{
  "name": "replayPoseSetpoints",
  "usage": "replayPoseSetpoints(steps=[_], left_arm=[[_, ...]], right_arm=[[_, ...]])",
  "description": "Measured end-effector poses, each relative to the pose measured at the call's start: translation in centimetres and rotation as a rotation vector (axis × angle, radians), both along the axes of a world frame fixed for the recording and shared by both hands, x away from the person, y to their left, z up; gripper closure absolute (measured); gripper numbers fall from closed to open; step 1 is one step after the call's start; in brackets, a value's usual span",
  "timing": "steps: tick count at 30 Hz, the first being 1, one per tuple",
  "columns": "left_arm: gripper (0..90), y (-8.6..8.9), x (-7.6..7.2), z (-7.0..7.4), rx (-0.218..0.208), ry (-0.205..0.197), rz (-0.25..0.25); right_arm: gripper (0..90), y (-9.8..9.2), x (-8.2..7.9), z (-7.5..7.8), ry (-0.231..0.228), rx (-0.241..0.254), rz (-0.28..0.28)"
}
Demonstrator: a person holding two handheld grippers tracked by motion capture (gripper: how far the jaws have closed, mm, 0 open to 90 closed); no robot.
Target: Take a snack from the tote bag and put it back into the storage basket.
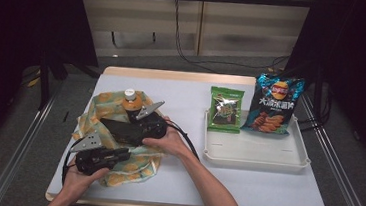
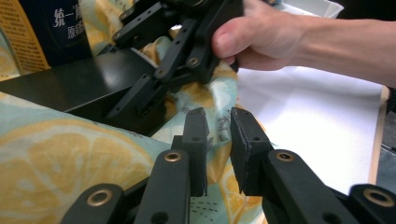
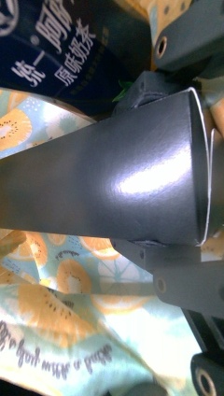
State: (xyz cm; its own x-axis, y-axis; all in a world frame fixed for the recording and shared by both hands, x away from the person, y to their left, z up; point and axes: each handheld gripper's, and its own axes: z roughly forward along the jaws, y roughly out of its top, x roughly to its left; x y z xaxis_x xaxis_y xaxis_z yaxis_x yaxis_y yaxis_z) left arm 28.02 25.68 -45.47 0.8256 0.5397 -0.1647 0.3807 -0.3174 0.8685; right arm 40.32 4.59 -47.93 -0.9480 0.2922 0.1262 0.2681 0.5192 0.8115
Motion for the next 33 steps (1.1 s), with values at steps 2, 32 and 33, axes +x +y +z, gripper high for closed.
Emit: replayPoseSetpoints(steps=[2,32,33], left_arm=[[76.7,0.0,0.0,0.0,0.003,0.003,0.008],[76.4,0.3,-0.2,0.3,-0.020,-0.032,0.016],[75.9,0.4,-0.3,0.4,-0.023,-0.034,0.020]], right_arm=[[42.6,-0.2,-0.2,0.4,-0.003,-0.003,0.005],[43.2,-4.7,-2.7,6.8,-0.005,0.021,-0.023],[43.3,-5.0,-2.7,6.8,-0.007,0.024,-0.020]])
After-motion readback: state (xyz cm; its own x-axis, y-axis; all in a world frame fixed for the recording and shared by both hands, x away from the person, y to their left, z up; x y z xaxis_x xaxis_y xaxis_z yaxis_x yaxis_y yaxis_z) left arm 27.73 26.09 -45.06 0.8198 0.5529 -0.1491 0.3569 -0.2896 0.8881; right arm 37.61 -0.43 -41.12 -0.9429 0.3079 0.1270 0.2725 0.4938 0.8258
